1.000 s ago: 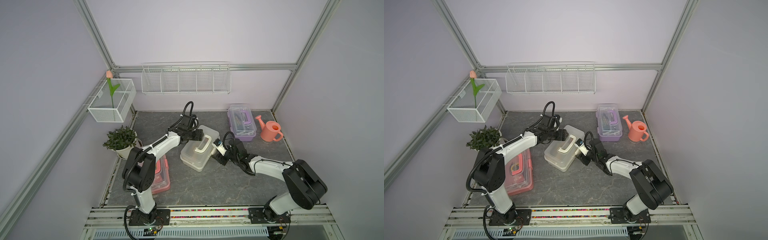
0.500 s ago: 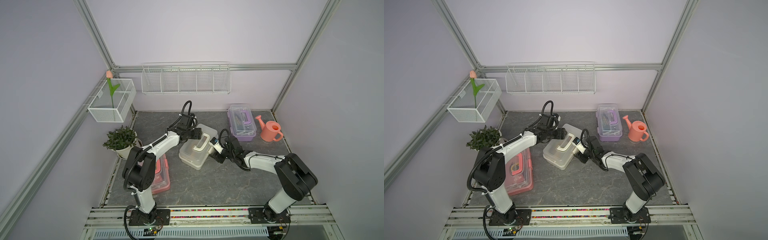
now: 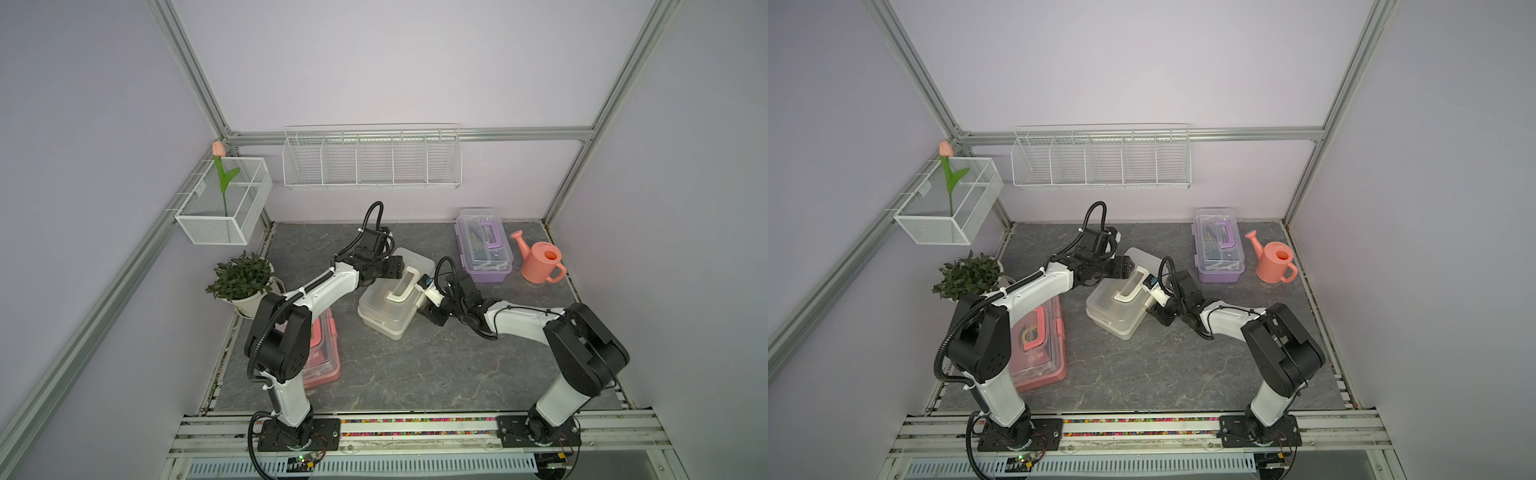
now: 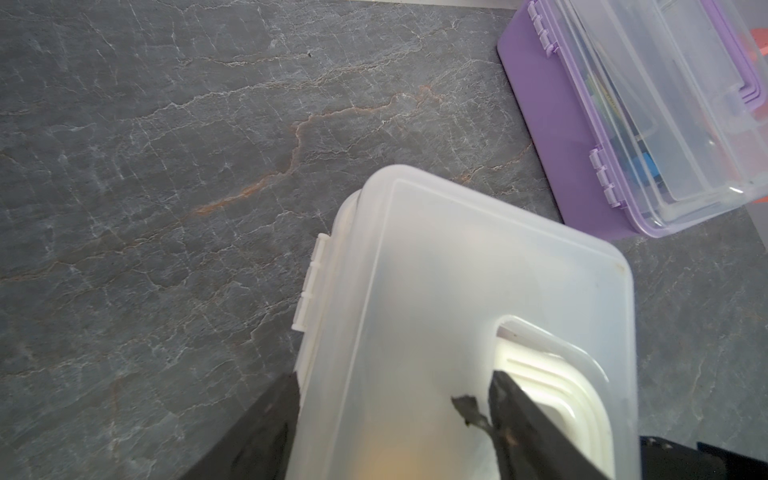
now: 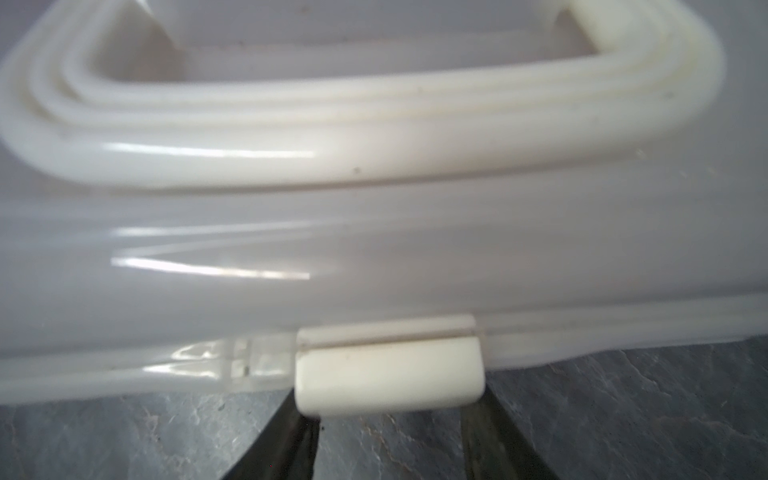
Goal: Close toolboxes
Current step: Fasten the toolbox latch on the toolbox.
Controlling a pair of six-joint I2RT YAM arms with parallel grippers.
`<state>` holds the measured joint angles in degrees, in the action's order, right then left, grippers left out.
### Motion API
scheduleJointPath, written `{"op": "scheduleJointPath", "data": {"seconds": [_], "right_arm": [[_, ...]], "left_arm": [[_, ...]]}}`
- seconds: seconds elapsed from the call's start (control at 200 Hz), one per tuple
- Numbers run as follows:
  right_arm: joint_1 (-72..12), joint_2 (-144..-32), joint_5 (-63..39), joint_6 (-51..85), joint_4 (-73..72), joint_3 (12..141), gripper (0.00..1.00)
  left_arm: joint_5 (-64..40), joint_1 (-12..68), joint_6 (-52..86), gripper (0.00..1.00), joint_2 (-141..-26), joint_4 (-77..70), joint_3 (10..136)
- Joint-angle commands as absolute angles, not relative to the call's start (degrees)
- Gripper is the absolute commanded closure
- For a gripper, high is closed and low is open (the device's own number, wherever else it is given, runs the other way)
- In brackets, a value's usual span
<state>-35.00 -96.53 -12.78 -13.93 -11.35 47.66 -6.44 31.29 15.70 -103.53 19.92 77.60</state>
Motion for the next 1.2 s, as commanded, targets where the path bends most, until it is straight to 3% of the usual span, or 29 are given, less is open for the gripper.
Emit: {"op": "scheduleJointPath", "data": {"seconds": [0.0, 0.115, 0.325, 0.33, 0.34, 0.36, 0.665, 0.925, 1.195], "right_arm": [[-35.9, -96.2, -11.4, -14.2, -15.0, 48.3, 0.47], [-35.7, -93.3, -10.9, -13.7, -14.3, 47.0, 0.38], [-34.6, -86.7, -11.3, -10.2, -12.9, 42.9, 0.36], [-34.5, -86.4, -11.4, -10.0, -12.9, 42.8, 0.36], [-34.4, -86.1, -11.4, -9.6, -12.9, 42.5, 0.36], [-34.3, -85.5, -11.4, -8.9, -12.8, 42.1, 0.36], [-30.9, -80.8, -12.4, 17.4, 0.0, 44.6, 0.44], [-30.9, -81.4, -16.6, 44.5, -19.6, 35.5, 0.52], [-32.2, -85.6, -17.1, 49.1, -29.3, 34.0, 0.52]], "left_arm": [[-10.5, 33.2, 15.7, 0.28, -106.6, 28.6, 74.7], [-10.2, 33.3, 15.7, 0.27, -106.1, 28.8, 75.1], [-8.6, 33.2, 16.1, 0.17, -103.8, 29.5, 77.4], [-8.6, 33.2, 16.1, 0.16, -103.7, 29.6, 77.4], [-8.5, 33.2, 16.1, 0.04, -103.5, 29.6, 77.5], [-8.3, 33.2, 16.2, 0.0, -103.3, 29.6, 77.6], [-6.0, 32.9, 16.9, 0.0, -98.7, 28.5, 75.1], [-8.7, 32.7, 17.3, 0.02, -98.7, 26.4, 71.7], [-10.0, 32.7, 17.6, 0.09, -99.6, 25.2, 70.1]]}}
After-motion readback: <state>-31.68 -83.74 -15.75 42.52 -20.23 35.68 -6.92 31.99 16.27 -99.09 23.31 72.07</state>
